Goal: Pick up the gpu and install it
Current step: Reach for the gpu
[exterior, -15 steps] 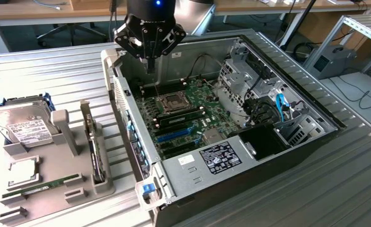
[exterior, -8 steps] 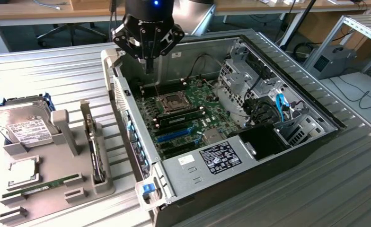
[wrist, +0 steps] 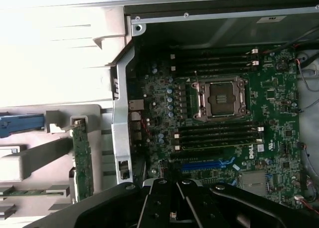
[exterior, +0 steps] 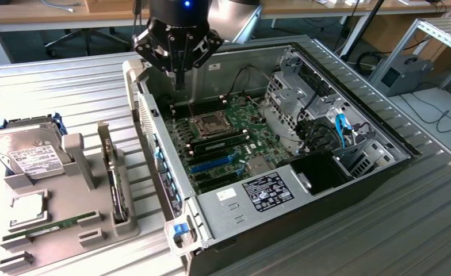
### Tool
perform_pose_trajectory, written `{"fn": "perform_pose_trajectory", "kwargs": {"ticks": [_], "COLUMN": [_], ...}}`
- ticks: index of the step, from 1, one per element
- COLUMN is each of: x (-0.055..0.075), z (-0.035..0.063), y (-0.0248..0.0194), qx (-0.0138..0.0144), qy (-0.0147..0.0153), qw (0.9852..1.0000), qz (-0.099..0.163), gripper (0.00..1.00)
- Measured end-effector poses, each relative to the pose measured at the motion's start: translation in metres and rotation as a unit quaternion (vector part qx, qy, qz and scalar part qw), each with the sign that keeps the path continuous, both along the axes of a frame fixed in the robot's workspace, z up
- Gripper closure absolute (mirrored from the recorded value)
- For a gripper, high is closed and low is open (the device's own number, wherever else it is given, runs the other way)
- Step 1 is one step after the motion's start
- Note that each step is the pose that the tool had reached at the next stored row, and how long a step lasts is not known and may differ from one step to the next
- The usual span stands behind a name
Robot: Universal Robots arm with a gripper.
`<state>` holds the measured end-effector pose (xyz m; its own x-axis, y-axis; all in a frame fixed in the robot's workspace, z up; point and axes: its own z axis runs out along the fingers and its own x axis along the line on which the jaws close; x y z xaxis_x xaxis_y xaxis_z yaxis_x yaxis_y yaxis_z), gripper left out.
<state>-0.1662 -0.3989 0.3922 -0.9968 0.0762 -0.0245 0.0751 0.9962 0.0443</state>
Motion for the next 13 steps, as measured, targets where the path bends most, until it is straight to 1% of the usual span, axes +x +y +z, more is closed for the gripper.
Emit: {"fn": "perform_pose_trajectory", "kwargs": {"ticks": [13], "x": [-0.0042], "z": [-0.0002], "y": [0.0000], "qx": [0.0000], "qy": [0.0000], "qw": [1.0000], "qz": [0.000], "gripper": [0.89]}}
